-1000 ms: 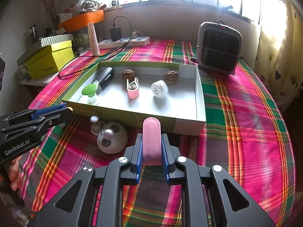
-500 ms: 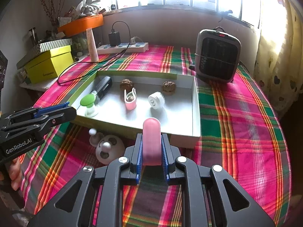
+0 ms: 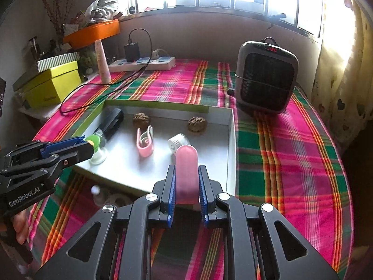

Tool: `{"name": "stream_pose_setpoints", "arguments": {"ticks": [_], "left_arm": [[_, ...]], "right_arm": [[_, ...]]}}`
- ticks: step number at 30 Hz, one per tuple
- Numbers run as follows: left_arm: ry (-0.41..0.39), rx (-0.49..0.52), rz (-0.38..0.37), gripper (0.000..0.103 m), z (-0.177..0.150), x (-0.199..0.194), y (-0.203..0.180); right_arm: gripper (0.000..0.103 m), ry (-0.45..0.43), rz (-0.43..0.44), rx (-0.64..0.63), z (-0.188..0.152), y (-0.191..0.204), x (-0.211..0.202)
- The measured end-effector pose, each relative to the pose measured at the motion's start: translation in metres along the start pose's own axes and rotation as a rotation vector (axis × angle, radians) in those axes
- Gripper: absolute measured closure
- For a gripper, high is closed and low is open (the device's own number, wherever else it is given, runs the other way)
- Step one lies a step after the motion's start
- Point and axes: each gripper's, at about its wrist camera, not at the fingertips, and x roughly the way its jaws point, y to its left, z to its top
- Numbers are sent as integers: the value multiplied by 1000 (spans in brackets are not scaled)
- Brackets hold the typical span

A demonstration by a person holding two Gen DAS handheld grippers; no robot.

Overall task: Organize objects
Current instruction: 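Lift the blue rope toy and pink block and carry both over the box lid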

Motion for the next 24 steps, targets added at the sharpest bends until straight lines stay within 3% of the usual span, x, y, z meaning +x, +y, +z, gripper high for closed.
{"name": "stream_pose_setpoints", "arguments": {"ticks": [24], "left_arm": [[41, -4, 10, 80, 18, 45, 3]], "right_arm": [[84, 51, -25, 25, 31, -20, 52]]}}
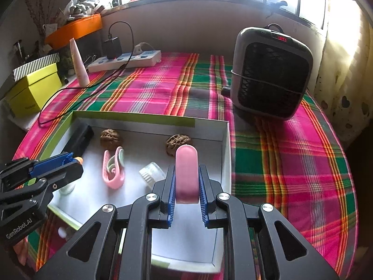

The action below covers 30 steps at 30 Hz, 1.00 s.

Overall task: Organize objects
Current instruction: 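Lift the blue rope toy and pink block and carry both over the box lid, then lower the blue rope toy and pink block into the box and open both grippers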

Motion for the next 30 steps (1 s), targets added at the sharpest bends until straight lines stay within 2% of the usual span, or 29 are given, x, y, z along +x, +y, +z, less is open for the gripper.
{"name": "stream_pose_setpoints", "arguments": {"ticks": [18, 30], "left_arm": [[34, 21, 33, 79, 11, 24, -4], [20, 31, 59, 78, 13, 29, -2]], "right_arm": [[84, 20, 5, -7, 4, -2, 17], [84, 8, -1, -15, 4, -1, 18]]}}
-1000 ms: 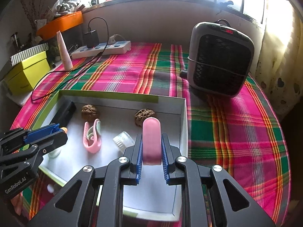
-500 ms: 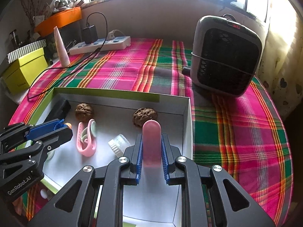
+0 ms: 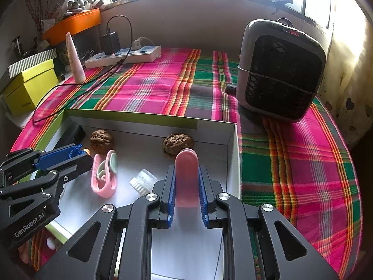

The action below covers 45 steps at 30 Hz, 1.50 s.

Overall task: Organize objects
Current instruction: 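Lower the blue rope toy and pink block into the box and open both grippers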

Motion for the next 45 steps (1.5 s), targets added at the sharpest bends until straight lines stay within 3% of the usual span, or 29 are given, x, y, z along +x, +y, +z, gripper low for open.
{"name": "stream_pose_setpoints", "arguments": {"ticks": [14, 30, 36, 45], "left_arm": [[11, 1, 5, 78, 0, 3, 0], [12, 3, -11, 69, -2, 1, -2], [10, -2, -16, 67, -2, -1, -3], [2, 1, -18, 66, -1, -5, -4]], "right_arm": [[84, -5, 7, 5, 0, 0, 0], [84, -22, 11, 35, 1, -4, -5], [75, -31, 10, 35, 0, -4, -8], [75, -32, 1, 38, -1, -5, -9]]}}
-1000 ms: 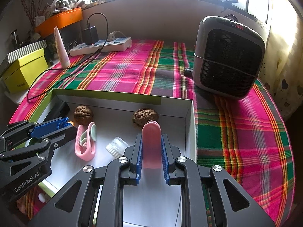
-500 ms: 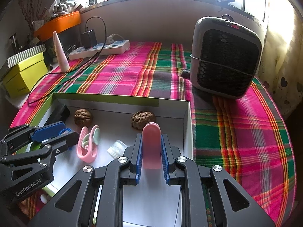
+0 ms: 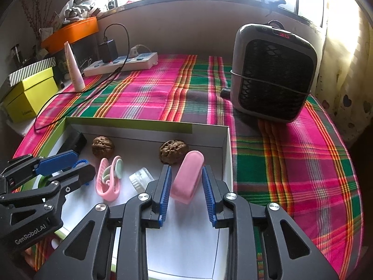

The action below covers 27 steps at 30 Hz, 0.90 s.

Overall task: Organize objects
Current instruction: 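Lower the blue rope toy and pink block into the box and open both grippers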

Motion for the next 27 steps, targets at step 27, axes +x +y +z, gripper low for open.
{"name": "stream_pose_setpoints", "arguments": {"ticks": [27], "left_arm": [[-43, 2, 20, 62, -19, -43, -5]], "right_arm": [[67, -53, -3, 33, -18, 7, -38]]}}
